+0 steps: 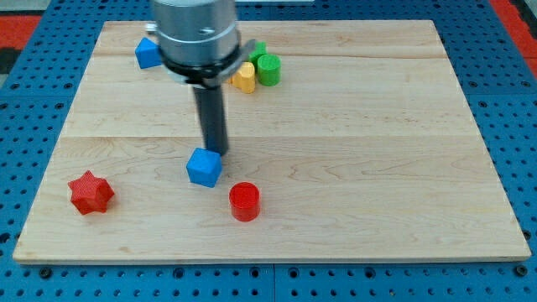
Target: Slide the blue cube to the red circle
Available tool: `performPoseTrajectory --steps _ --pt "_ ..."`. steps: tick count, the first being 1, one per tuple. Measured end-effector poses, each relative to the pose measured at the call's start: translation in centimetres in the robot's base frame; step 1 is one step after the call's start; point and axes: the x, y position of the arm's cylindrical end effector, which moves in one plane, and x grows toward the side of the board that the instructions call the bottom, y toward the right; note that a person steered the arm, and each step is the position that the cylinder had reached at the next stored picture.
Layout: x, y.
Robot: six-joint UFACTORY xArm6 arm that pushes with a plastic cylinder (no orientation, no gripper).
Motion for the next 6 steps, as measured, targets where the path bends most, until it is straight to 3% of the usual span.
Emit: performPoseTrajectory --steps 1,2,3,6 --pt "-0.4 -6.3" --pt "2.1 -9.8" --pt "4.1 -7.9" --pt "2.4 3.0"
